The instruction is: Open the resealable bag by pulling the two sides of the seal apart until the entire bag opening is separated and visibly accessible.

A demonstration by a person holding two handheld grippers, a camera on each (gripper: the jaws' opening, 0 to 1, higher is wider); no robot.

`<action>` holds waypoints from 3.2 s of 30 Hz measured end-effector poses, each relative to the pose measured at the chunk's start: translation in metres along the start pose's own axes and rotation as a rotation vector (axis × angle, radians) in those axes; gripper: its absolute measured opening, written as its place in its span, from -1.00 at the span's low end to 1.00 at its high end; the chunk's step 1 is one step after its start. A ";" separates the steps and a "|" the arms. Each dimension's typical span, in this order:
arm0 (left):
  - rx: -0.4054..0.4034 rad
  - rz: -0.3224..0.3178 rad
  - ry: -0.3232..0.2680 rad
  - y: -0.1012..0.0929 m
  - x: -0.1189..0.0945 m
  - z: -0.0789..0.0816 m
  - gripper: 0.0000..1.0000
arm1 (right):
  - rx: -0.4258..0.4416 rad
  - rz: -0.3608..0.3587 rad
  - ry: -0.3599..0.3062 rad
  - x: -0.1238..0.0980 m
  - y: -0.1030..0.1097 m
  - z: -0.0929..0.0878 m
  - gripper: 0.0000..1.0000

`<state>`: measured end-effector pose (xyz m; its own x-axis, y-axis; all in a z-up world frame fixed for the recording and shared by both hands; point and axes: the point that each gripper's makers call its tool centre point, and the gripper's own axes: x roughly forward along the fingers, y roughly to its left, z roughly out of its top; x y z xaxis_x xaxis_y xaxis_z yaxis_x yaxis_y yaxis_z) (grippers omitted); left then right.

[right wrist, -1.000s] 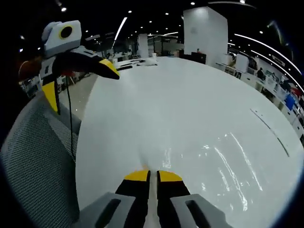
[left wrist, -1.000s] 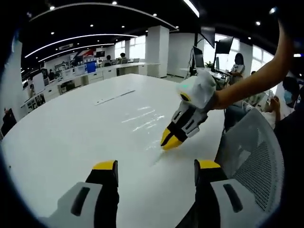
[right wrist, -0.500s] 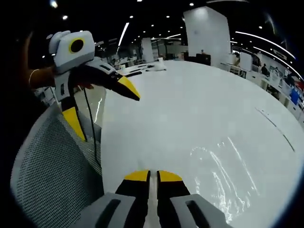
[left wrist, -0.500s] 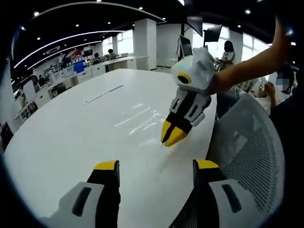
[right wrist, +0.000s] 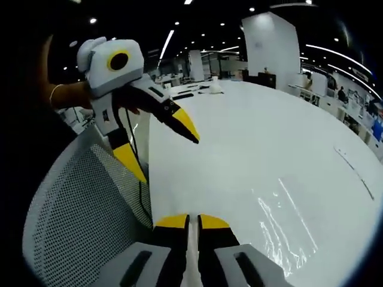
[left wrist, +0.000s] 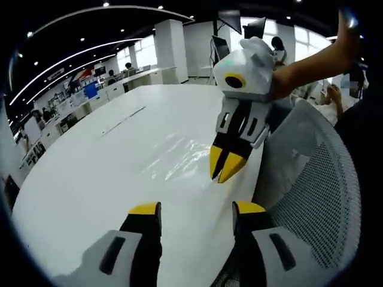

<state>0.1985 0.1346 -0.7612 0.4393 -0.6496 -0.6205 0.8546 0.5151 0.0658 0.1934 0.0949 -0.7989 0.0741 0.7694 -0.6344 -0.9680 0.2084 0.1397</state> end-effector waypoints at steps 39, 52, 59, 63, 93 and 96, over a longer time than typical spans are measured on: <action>0.521 -0.147 0.150 -0.041 0.019 -0.022 -0.74 | -0.022 0.053 -0.009 0.015 0.046 0.012 -0.98; 0.611 -0.197 0.154 -0.047 0.021 -0.026 -0.99 | -0.030 0.045 -0.006 0.015 0.046 0.010 -0.98; 0.609 -0.205 0.140 -0.046 0.021 -0.026 -1.00 | -0.198 0.001 0.040 0.017 0.048 0.014 -0.95; 0.612 -0.208 0.148 -0.046 0.021 -0.026 -1.00 | -0.292 -0.032 0.087 0.020 0.048 0.014 -0.95; 0.491 -0.157 0.127 -0.042 0.020 -0.018 -1.00 | -0.327 -0.104 0.150 0.013 0.038 0.007 -1.00; 0.512 -0.162 0.125 -0.042 0.018 -0.018 -1.00 | -0.317 -0.106 0.139 0.014 0.038 0.009 -1.00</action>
<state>0.1656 0.1113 -0.7896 0.2816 -0.6103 -0.7404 0.9478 0.0564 0.3140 0.1598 0.1187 -0.7955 0.1658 0.6592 -0.7334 -0.9846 0.0686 -0.1610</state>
